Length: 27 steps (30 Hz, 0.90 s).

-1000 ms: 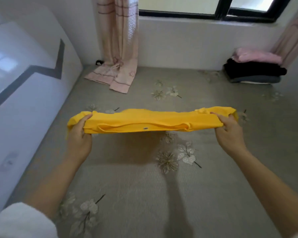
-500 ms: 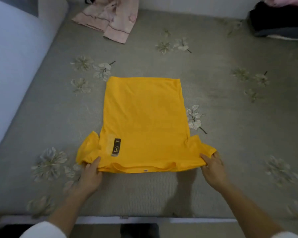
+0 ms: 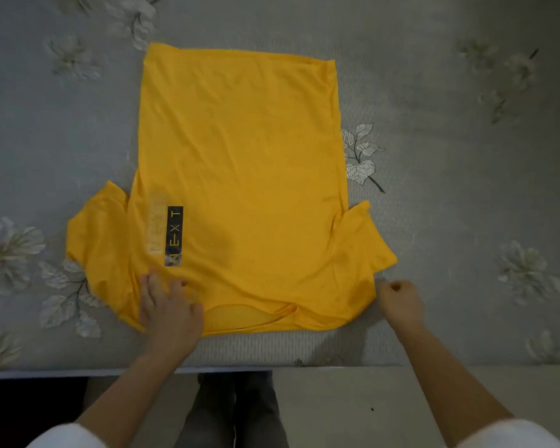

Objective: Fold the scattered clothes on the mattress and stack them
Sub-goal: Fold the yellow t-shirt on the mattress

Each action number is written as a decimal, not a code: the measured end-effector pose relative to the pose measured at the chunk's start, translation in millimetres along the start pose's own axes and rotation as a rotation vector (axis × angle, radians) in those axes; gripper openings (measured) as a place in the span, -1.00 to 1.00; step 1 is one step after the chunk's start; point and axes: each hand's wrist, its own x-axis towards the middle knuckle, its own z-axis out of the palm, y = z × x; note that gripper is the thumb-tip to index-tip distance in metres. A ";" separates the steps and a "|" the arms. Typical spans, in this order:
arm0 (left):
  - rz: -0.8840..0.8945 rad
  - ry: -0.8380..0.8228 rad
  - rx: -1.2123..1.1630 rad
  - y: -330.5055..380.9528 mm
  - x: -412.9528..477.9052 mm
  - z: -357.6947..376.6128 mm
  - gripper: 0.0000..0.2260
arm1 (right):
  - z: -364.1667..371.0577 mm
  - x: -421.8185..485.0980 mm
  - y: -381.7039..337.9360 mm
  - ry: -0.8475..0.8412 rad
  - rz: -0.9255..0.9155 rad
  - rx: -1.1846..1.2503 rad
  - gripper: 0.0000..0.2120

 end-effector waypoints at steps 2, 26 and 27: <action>0.175 -0.030 -0.010 28.2 4.2 22.2 -0.62 | 9.2 19.9 -5.9 0.043 0.090 0.224 -0.72; 1.039 -0.439 0.142 85.1 -20.5 113.5 -0.55 | 10.9 -21.4 -80.2 -0.178 -0.512 0.364 -0.83; 1.020 -0.436 0.108 86.1 -21.5 109.9 -0.56 | 18.8 -20.2 -78.2 -0.152 -0.559 0.268 -0.82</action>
